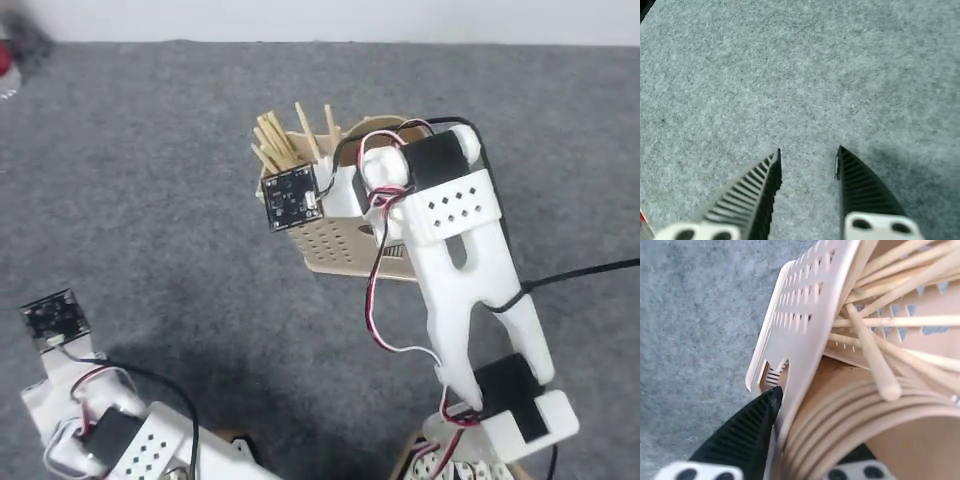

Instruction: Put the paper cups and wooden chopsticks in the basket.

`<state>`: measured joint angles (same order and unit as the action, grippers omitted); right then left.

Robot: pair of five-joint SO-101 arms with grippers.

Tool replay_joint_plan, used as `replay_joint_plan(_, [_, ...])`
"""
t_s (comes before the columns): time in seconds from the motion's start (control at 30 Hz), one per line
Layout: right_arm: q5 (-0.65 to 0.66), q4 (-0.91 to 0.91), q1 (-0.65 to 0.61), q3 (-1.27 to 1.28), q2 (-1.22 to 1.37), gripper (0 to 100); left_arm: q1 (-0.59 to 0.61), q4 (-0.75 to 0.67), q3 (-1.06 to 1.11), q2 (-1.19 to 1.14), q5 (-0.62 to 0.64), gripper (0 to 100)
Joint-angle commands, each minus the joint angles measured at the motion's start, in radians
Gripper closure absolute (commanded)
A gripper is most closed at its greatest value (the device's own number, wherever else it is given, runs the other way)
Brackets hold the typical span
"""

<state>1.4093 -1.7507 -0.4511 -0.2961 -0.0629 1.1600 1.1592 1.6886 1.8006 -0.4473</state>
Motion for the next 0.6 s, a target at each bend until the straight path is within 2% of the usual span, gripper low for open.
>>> replay_joint_plan(0.0, [-0.011, 0.013, 0.035, -0.011, -0.047, 99.0, -0.005, 0.005, -0.007, 0.018, -0.006, 83])
replay_joint_plan(0.13, [-0.133, 0.005, 0.038, -0.034, -0.048, 97.2, -0.005, 0.005, -0.007, 0.018, -0.006, 83])
replay_joint_plan(0.3, [-0.287, 0.002, 0.041, -0.109, -0.048, 79.3, -0.005, 0.005, -0.007, 0.018, -0.006, 83])
replay_joint_plan(0.37, [-0.295, 0.001, 0.041, -0.135, -0.048, 76.2, -0.005, 0.005, -0.007, 0.018, -0.006, 83])
replay_joint_plan(0.57, [-0.288, -0.021, 0.039, -0.157, -0.048, 76.8, -0.005, 0.006, -0.007, 0.018, -0.006, 83])
